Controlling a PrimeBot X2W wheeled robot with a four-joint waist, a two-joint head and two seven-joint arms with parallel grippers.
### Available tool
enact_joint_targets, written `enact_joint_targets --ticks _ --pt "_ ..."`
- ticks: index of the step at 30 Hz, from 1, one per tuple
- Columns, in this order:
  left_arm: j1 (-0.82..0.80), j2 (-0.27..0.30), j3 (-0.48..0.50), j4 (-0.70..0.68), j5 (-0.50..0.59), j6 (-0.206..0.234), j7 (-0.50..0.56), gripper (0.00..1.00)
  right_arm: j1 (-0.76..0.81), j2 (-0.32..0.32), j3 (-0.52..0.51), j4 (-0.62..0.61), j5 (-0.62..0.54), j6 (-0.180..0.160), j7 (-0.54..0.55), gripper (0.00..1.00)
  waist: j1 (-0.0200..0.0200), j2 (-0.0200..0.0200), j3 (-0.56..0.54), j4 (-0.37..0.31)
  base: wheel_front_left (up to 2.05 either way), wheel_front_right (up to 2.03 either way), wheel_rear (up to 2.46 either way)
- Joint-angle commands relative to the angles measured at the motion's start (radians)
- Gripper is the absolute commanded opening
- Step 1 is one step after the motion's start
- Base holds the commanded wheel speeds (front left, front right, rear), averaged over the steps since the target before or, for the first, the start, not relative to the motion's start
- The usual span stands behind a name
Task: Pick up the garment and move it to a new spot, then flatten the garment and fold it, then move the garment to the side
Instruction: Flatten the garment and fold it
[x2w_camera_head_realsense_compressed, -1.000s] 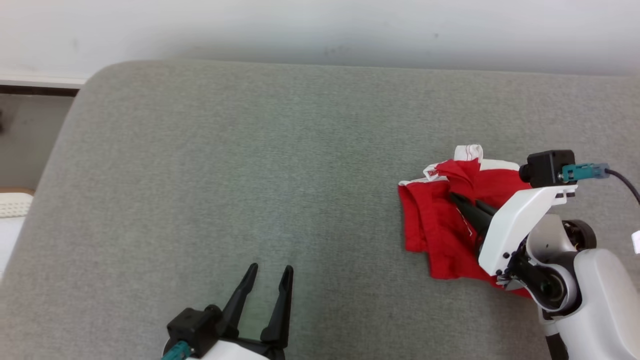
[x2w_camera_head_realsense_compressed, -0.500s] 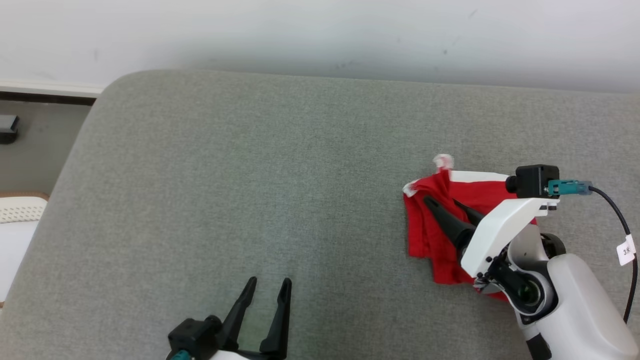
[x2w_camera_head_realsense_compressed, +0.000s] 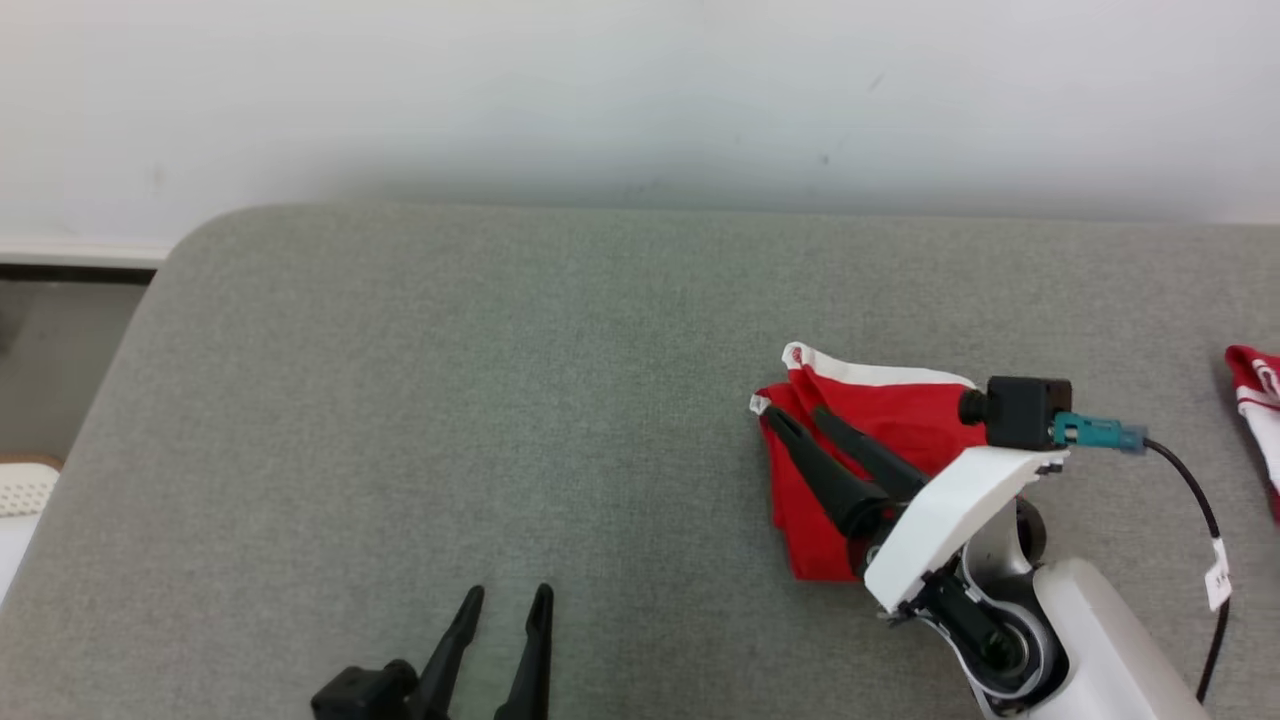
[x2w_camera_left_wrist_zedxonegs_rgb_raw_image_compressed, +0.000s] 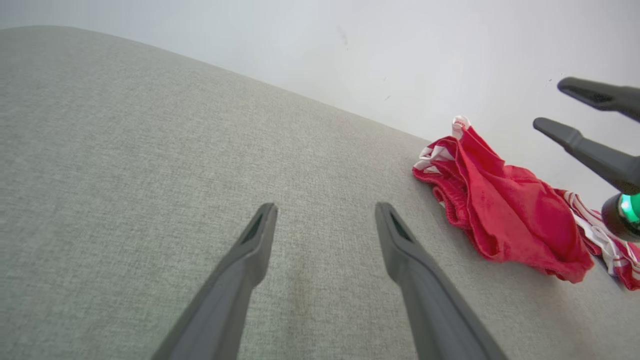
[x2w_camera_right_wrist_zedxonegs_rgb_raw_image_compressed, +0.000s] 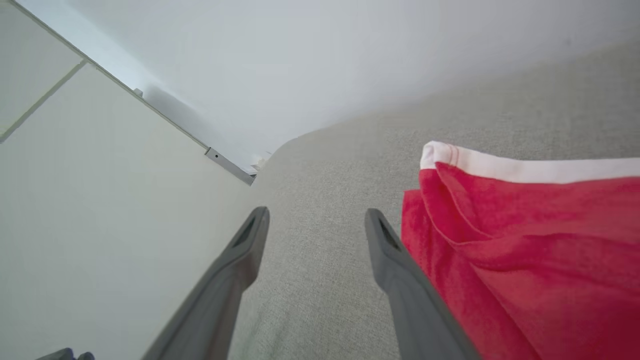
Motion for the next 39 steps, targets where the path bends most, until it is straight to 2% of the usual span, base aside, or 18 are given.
enact_joint_targets --ticks 1,8,12,18,24,29,34,35,37,38,39 --pt "0.02 0.004 0.01 -0.001 0.004 -0.001 0.0 1.0 0.026 -0.003 -0.01 -0.03 -0.041 0.0 -0.015 1.0 0.0001 0.0 -0.022 -0.014 0.0 0.0 0.0" --pt "0.062 0.004 0.046 -0.03 0.031 -0.002 0.0 1.0 0.157 -0.091 -0.072 -0.203 -0.291 0.0 -0.089 1.0 0.0001 0.0 -0.07 -0.042 0.0 0.0 0.0" --pt "0.086 0.004 0.071 -0.051 0.052 -0.003 0.0 1.0 0.235 -0.155 -0.123 -0.238 -0.39 0.0 -0.148 1.0 0.0001 0.0 -0.096 -0.065 0.0 0.0 0.0" --pt "0.134 0.004 0.105 -0.084 0.072 0.001 0.0 1.0 0.33 -0.22 -0.182 -0.22 -0.499 0.0 -0.255 1.0 0.0001 0.0 -0.137 -0.098 0.0 0.0 0.0" --pt "0.16 0.004 0.119 -0.104 0.088 0.005 0.0 1.0 0.408 -0.26 -0.231 -0.167 -0.561 0.0 -0.403 1.0 0.0001 0.0 -0.156 -0.107 0.0 0.0 0.0" --pt "0.161 0.004 0.123 -0.119 0.096 0.007 0.0 1.0 0.424 -0.249 -0.272 -0.093 -0.569 0.0 -0.485 1.0 0.0001 0.0 -0.148 -0.103 0.0 0.0 0.0" --pt "0.142 0.004 0.117 -0.117 0.113 -0.003 0.0 1.0 0.363 -0.238 -0.266 -0.035 -0.558 0.0 -0.508 1.0 0.0001 0.0 -0.128 -0.084 0.0 0.0 0.0" --pt "0.136 0.004 0.116 -0.116 0.115 -0.005 0.0 1.0 0.349 -0.234 -0.262 -0.022 -0.554 0.0 -0.505 0.94 0.0001 0.0 -0.121 -0.079 0.0 0.0 0.0" --pt "0.127 0.004 0.114 -0.112 0.12 -0.008 0.0 1.0 0.314 -0.235 -0.237 0.005 -0.555 0.0 -0.494 0.44 0.0001 0.0 -0.106 -0.066 0.0 0.0 0.0" --pt "0.121 0.003 0.114 -0.109 0.12 -0.009 0.0 1.0 0.294 -0.233 -0.224 0.022 -0.55 0.0 -0.487 0.24 0.0001 0.0 -0.098 -0.06 0.0 0.0 0.0" --pt "0.115 0.004 0.113 -0.108 0.119 -0.01 0.0 1.0 0.274 -0.233 -0.207 0.039 -0.548 0.0 -0.479 0.0 0.0001 0.0 -0.09 -0.054 0.0 0.0 0.0"
